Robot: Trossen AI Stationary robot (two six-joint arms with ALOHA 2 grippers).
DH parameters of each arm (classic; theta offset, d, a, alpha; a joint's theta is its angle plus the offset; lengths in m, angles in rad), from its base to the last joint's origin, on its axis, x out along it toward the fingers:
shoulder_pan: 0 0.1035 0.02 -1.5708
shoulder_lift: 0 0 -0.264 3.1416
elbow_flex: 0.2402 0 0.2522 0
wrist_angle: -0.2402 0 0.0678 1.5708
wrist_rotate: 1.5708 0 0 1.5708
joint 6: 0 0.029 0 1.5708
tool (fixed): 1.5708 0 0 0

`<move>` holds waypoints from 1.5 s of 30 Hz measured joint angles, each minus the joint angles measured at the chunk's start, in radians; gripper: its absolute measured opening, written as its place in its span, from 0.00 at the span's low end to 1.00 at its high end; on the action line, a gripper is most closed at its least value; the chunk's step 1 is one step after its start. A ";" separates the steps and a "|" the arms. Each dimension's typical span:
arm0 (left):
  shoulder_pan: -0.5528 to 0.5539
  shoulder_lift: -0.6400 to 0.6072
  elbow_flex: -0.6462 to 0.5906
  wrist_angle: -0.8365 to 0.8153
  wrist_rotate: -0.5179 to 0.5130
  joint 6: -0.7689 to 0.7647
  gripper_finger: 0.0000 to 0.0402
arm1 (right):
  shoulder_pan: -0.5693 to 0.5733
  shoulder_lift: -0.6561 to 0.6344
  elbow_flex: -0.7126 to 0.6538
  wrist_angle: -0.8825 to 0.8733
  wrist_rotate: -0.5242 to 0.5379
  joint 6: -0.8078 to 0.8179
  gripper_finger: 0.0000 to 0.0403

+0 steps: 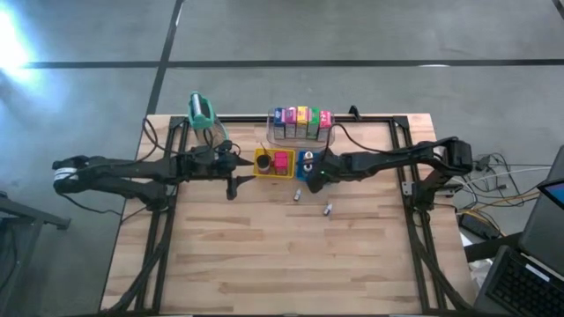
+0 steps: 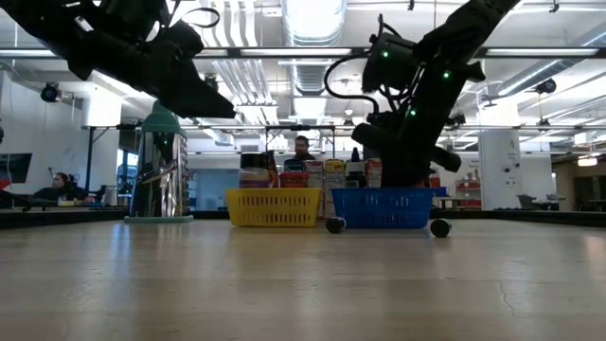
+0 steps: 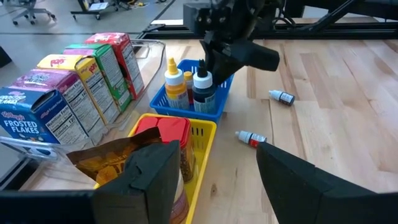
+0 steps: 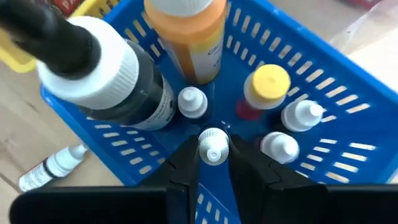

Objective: Pick & Place Kitchen Items
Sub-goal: Put the small black food coloring bottle into the blue bin

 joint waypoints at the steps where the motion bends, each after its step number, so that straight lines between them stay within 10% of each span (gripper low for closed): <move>1: 0.000 0.000 0.000 0.000 0.000 -0.001 0.54 | -0.001 0.004 0.001 0.004 -0.002 0.000 0.16; 45: 0.001 0.000 0.000 -0.009 0.000 -0.007 0.54 | -0.056 -0.011 0.001 -0.001 -0.108 -0.032 0.20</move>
